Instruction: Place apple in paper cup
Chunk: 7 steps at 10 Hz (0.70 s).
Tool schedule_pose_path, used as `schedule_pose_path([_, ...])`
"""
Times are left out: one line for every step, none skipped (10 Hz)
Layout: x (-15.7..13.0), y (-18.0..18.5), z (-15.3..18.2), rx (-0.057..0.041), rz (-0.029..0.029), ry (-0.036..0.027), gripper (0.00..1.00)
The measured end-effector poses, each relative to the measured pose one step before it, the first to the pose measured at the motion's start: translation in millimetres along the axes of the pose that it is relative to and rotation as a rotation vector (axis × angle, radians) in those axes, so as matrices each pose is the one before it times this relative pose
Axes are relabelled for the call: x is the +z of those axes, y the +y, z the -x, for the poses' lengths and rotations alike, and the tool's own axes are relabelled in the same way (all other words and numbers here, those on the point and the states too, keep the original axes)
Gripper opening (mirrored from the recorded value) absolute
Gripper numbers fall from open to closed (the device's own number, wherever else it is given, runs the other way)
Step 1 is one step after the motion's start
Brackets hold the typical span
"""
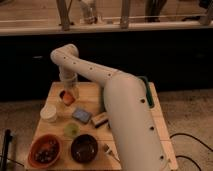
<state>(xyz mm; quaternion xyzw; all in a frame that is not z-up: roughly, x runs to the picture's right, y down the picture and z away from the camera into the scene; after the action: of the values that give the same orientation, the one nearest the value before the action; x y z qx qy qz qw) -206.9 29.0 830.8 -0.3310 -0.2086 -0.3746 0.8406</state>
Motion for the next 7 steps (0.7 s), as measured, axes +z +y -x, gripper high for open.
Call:
schedule_pose_path([0.56, -8.09, 6.96, -0.03600, 0.01243, -0.00791, 0.01])
schedule_pose_path([0.41, -6.19, 4.61, -0.02464, 0.00559, -0.00520, 0.01])
schedule_pose_path([0.32, -6.64, 4.76, -0.02862, 0.00625, -0.00565, 0.01])
schedule_pose_path([1.32, -6.76, 4.46, -0.02775, 0.00701, -0.00674, 0.01])
schedule_pose_path([0.36, -6.98, 4.55, -0.02215, 0.00327, -0.00587, 0.01])
schedule_pose_path([0.45, -2.67, 2.60, -0.01582, 0.00144, -0.00545, 0.01])
schedule_pose_path([0.30, 0.53, 0.67, -0.01419, 0.00372, -0.00070, 0.01])
